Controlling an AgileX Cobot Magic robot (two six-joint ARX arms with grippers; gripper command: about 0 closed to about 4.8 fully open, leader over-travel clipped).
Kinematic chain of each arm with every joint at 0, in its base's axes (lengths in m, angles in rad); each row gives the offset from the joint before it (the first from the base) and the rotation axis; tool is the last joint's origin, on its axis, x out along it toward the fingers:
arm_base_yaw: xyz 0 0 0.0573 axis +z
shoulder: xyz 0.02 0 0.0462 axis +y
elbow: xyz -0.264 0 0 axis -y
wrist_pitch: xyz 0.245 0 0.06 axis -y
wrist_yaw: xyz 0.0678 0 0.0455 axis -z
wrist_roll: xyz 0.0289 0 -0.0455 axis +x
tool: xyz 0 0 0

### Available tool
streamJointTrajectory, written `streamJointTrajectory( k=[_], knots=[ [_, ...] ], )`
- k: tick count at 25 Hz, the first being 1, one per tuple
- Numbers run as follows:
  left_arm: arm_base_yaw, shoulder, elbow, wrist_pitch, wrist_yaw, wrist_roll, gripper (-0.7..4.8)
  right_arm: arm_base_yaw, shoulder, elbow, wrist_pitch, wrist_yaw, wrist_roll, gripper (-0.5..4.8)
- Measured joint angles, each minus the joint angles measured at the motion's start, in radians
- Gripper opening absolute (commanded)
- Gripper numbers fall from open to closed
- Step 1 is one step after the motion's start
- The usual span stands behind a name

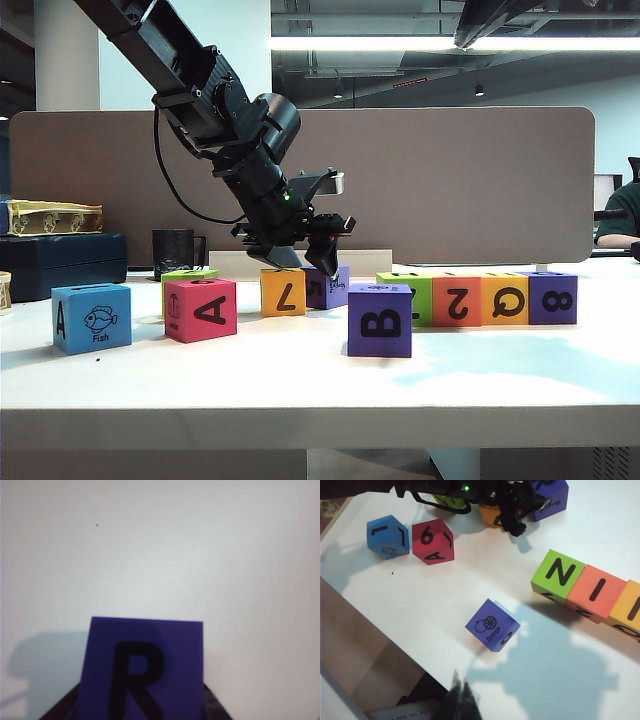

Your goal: Select the appropriate blocks from the scattered letter blocks on the table and arrange them in a row to spell out "LEARNING".

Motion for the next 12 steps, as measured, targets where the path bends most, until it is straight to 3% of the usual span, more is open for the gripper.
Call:
streamJointTrajectory(
  k=[7, 12],
  knots=[
    [0.000, -0.003, 0.002, -0.002, 0.000, 0.000, 2.68, 0.000, 0.000, 0.000, 0.000, 0.000, 0.000, -0.01],
    [-0.005, -0.019, 0.154, -0.113, -0.001, 0.000, 2.68, 0.000, 0.000, 0.000, 0.001, 0.000, 0.000, -0.01]
  ],
)
